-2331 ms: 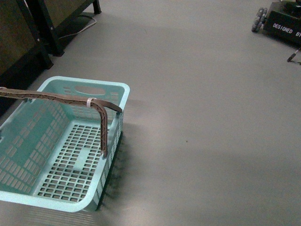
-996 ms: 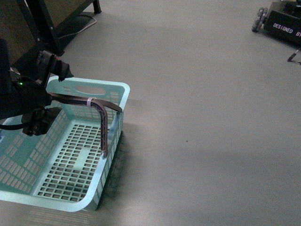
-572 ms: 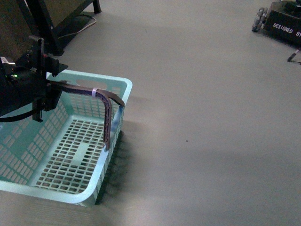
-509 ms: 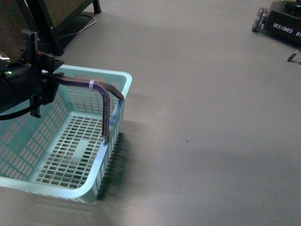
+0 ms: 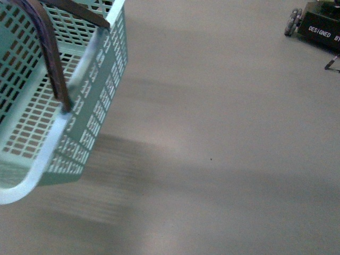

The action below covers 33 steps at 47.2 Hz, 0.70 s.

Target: Pick mango and avocado into basket

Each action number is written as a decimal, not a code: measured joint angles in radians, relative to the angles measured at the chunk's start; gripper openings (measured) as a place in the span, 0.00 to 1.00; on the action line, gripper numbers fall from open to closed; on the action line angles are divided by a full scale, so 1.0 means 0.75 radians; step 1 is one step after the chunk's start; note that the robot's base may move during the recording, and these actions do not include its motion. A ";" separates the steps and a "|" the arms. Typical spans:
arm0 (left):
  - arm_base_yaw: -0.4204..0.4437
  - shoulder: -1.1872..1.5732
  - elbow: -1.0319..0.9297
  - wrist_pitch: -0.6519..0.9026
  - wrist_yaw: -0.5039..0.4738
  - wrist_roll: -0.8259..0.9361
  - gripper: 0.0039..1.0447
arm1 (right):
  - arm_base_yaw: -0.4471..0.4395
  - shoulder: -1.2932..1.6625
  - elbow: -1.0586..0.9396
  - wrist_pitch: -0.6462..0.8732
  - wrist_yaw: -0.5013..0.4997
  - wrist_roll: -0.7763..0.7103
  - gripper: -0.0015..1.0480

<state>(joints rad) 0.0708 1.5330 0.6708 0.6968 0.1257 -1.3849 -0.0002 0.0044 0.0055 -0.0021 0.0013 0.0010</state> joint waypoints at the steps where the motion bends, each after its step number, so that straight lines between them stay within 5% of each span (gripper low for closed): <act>1: 0.003 -0.057 -0.007 -0.036 0.000 -0.004 0.06 | 0.000 0.000 0.000 0.000 0.000 0.000 0.93; 17: -0.002 -0.740 0.021 -0.614 -0.023 -0.096 0.06 | 0.000 0.000 0.000 0.000 0.000 0.000 0.93; 33: -0.041 -0.974 0.092 -0.853 -0.017 -0.168 0.06 | 0.000 0.000 0.000 0.000 0.000 0.000 0.93</act>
<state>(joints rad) 0.0399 0.8028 0.7395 0.0570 0.1131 -1.5112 -0.0002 0.0044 0.0055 -0.0021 0.0013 0.0010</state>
